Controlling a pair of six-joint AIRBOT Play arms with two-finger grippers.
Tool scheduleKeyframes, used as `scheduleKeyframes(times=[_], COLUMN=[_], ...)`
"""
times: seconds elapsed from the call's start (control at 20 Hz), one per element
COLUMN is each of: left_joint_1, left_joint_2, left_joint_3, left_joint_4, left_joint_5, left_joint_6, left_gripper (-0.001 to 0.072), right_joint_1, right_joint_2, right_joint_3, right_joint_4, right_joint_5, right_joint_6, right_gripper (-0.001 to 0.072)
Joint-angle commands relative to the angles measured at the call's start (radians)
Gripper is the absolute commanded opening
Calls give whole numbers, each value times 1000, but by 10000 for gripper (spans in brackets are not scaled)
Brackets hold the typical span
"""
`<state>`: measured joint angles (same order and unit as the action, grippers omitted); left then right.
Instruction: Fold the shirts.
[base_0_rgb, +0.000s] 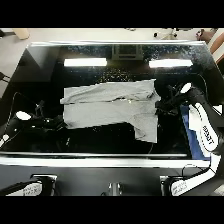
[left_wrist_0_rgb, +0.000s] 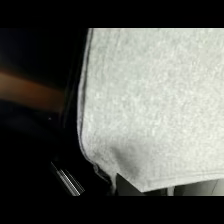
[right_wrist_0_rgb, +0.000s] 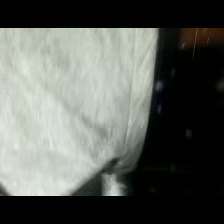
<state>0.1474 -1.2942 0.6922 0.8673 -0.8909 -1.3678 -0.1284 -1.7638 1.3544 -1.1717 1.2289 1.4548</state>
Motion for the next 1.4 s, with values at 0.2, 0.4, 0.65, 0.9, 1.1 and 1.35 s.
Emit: scheduleKeyframes(times=[0.2,0.4,0.65,0.9,1.1,1.35], left_joint_1=[53,109,116,116,116,115], left_joint_2=[209,442,606,641,568,386], left_joint_3=[316,888,1261,1257,1257,1009], left_joint_4=[26,61,235,317,323,323], left_joint_5=[-36,-19,-10,-142,-335,-536], left_joint_6=[19,86,-1,-39,-39,-39], left_gripper=[24,25,25,26,26,25], right_joint_1=[10,11,11,11,11,11], right_joint_2=[238,664,1075,1139,1088,751], right_joint_3=[213,464,484,485,485,447], right_joint_4=[0,-39,-98,-259,-296,-319], right_joint_5=[-81,-211,-253,-100,42,435], right_joint_6=[-89,-90,-46,21,18,66], right_gripper=[14,15,15,15,15,15])
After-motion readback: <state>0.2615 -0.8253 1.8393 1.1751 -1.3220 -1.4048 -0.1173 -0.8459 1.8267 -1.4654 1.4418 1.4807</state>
